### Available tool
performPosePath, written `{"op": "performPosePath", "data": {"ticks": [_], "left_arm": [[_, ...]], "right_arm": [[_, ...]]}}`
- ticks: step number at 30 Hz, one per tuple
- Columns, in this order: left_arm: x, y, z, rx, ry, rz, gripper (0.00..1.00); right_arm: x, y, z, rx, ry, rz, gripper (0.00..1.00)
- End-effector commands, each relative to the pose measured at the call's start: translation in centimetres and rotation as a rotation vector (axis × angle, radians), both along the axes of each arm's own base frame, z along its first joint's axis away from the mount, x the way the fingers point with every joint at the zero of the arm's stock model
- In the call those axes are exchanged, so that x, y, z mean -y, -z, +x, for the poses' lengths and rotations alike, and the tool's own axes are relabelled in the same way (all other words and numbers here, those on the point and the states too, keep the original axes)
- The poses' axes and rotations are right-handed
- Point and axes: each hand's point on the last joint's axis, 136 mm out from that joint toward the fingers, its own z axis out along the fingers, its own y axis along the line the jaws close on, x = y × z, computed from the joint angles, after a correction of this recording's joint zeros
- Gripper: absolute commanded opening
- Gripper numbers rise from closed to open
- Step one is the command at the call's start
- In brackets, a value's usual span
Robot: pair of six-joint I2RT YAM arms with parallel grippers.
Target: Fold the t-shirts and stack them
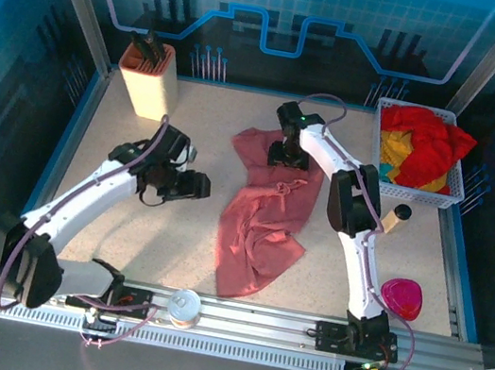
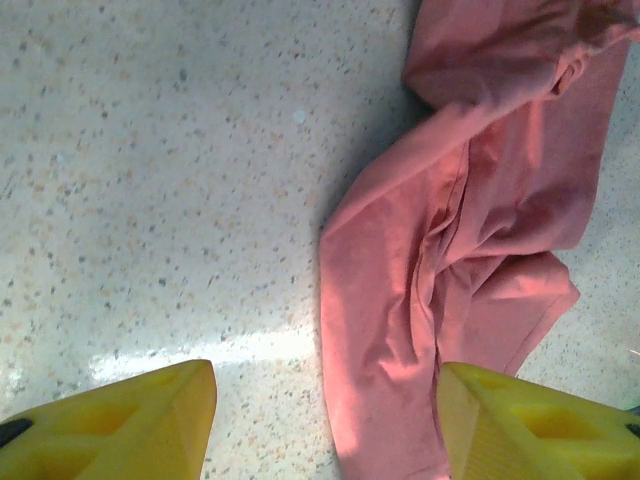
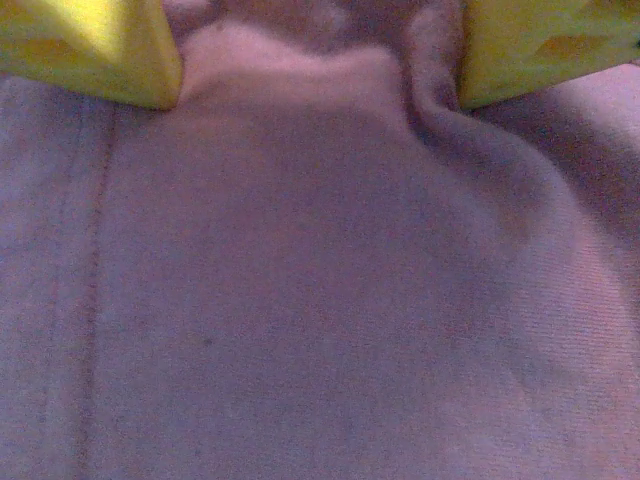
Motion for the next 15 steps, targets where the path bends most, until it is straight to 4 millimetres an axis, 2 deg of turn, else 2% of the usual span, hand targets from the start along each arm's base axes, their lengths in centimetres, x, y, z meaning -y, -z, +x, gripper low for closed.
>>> {"op": "performPosePath", "data": {"ticks": [1, 8, 15], "left_arm": [[-0.1, -0.1, -1.1, 0.003, -0.044, -0.042, 0.62], [1.1, 1.9, -3.5, -0.047, -0.053, -0.09, 0.62], [3.3, 4.1, -4.6, -0.097, -0.021, -0.119, 0.61]], "right_arm": [[0.6, 1.7, 1.2, -0.031, 0.017, -0.022, 0.71], [1.4, 2.8, 5.7, 0.009, 0.162, 0.096, 0.72], [3.3, 1.1, 10.5, 0.124, 0.289, 0.284, 0.73]]}}
